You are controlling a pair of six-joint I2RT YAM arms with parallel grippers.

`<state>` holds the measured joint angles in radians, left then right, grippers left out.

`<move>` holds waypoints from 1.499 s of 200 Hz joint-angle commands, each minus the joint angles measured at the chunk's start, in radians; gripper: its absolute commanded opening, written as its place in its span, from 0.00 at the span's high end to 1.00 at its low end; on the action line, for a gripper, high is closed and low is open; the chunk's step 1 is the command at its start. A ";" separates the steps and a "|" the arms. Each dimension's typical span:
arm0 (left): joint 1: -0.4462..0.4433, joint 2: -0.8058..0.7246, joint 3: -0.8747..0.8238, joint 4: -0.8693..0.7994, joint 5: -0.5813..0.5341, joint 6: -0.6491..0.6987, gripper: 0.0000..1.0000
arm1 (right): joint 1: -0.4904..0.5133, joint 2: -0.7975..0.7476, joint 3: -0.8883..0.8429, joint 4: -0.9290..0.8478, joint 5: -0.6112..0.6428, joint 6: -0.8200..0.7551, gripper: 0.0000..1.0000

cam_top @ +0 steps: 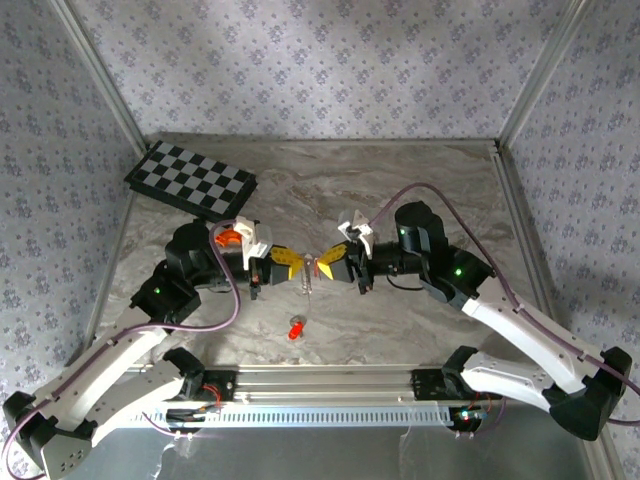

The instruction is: Put the keys on the keyring

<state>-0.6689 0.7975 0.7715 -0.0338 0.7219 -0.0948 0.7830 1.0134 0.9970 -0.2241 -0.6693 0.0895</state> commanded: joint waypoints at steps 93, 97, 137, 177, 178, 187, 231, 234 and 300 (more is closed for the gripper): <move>-0.018 0.012 0.050 0.064 0.065 -0.009 1.00 | 0.046 -0.012 0.048 -0.071 0.099 -0.119 1.00; -0.018 0.011 0.050 0.063 0.066 -0.009 1.00 | 0.046 -0.014 0.048 -0.071 0.102 -0.122 1.00; -0.022 0.018 0.053 0.061 0.079 -0.007 1.00 | 0.054 -0.012 0.051 -0.069 0.104 -0.136 1.00; -0.025 0.020 0.055 0.055 0.080 -0.005 1.00 | 0.056 -0.025 0.048 -0.057 0.112 -0.142 1.00; -0.025 0.020 0.055 0.055 0.079 -0.006 1.00 | 0.056 -0.025 0.048 -0.058 0.111 -0.142 1.00; -0.026 0.022 0.056 0.053 0.079 -0.004 1.00 | 0.057 -0.027 0.047 -0.057 0.109 -0.141 1.00; -0.026 0.015 0.055 0.049 0.071 -0.003 1.00 | 0.060 -0.050 0.040 -0.069 0.114 -0.143 1.00; -0.026 0.015 0.054 0.049 0.071 -0.002 1.00 | 0.060 -0.051 0.040 -0.070 0.113 -0.144 1.00; -0.035 0.017 0.061 0.048 0.073 -0.001 1.00 | 0.071 -0.033 0.055 -0.071 0.111 -0.162 1.00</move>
<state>-0.6941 0.8211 0.7891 -0.0200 0.7712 -0.0978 0.8436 0.9779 1.0100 -0.2859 -0.5636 -0.0471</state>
